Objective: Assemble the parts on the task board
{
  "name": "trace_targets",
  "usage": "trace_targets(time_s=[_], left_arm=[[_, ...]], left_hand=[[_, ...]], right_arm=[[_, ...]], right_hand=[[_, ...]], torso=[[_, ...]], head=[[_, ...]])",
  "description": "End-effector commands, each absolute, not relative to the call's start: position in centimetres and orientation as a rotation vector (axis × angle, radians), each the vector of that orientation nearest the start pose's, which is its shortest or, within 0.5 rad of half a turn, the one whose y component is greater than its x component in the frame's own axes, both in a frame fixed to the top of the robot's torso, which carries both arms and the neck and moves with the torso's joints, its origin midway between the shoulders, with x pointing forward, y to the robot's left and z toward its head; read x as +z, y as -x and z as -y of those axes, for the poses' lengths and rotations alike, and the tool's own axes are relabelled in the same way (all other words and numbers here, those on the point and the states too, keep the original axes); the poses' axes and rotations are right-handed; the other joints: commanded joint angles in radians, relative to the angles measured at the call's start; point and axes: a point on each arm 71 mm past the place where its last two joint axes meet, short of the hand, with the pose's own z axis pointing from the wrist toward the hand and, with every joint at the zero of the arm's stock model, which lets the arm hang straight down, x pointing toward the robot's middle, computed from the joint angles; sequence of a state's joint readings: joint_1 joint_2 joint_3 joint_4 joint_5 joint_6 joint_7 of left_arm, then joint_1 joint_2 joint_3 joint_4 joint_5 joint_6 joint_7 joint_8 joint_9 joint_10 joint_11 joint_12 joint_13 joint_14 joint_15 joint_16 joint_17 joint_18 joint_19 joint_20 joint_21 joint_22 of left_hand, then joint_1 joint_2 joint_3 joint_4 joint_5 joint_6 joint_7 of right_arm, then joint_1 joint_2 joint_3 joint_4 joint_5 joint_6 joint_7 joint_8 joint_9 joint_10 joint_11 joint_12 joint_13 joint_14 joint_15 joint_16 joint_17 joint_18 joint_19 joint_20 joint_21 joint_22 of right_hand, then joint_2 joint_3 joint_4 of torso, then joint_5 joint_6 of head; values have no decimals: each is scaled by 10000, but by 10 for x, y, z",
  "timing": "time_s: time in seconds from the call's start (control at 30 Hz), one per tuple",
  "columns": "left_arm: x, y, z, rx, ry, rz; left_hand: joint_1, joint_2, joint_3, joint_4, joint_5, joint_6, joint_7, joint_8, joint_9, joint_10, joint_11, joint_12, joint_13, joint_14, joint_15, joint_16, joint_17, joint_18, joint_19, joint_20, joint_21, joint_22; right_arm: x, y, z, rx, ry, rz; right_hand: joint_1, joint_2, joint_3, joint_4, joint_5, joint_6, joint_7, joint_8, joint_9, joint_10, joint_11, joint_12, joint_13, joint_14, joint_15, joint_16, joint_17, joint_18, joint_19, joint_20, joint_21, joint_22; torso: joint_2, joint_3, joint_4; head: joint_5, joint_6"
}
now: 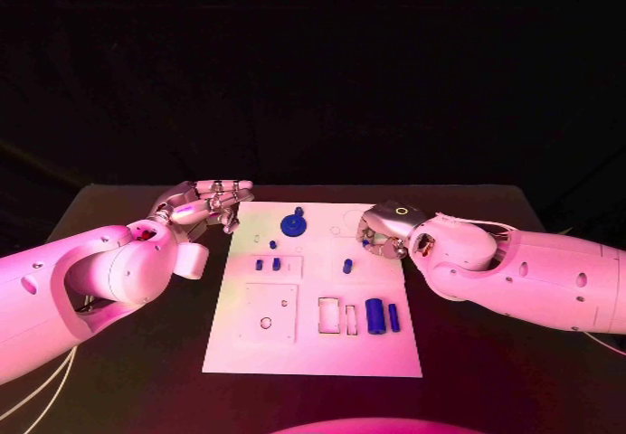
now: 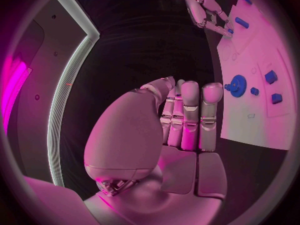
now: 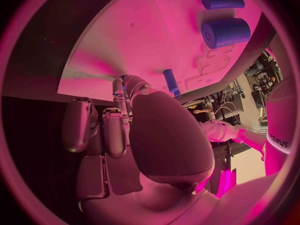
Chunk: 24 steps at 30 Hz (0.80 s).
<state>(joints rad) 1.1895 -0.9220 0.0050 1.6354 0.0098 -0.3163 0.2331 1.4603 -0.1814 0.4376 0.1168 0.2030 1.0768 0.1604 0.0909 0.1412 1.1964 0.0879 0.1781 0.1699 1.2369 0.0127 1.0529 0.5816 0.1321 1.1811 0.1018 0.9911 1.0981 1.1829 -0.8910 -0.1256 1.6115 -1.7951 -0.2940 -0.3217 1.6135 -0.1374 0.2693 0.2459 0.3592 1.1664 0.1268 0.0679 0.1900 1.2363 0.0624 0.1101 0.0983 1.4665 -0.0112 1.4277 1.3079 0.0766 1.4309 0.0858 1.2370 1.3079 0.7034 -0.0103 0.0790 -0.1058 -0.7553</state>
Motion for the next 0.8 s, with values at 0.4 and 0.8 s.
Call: trace_targets(time_s=[0.4, 0.8], left_arm=[[-169, -472, -213, -15254, 12084, -15460], [-170, -472, -211, -15283, 12065, -15449]], left_hand=[[-37, 72, -54, -10, 18, -59, 41, -72, -23, -124, 6, 62, 23, -75, -6, -58, -17, 107, -45, 6, -74, -35], [-37, 72, -54, -10, 18, -59, 41, -72, -23, -124, 6, 62, 23, -75, -6, -58, -17, 107, -45, 6, -74, -35]], right_arm=[[-189, -447, 200, 4309, 3342, -15950], [-178, -424, 157, 6053, 3516, -15627]], right_hand=[[-177, -222, 334, -62, -14, 133, -3, 21, 24, 138, -13, -94, -35, 601, -45, 63, 459, -122, 94, 4, 87, 1502], [-229, -249, 408, -91, -42, 144, -5, 21, 30, 157, -18, -107, -43, 602, -54, 75, 474, -128, 105, 8, 117, 1520]], torso=[[-1, -13, 5], [-21, -27, 22]], head=[[53, 35], [472, 83]])
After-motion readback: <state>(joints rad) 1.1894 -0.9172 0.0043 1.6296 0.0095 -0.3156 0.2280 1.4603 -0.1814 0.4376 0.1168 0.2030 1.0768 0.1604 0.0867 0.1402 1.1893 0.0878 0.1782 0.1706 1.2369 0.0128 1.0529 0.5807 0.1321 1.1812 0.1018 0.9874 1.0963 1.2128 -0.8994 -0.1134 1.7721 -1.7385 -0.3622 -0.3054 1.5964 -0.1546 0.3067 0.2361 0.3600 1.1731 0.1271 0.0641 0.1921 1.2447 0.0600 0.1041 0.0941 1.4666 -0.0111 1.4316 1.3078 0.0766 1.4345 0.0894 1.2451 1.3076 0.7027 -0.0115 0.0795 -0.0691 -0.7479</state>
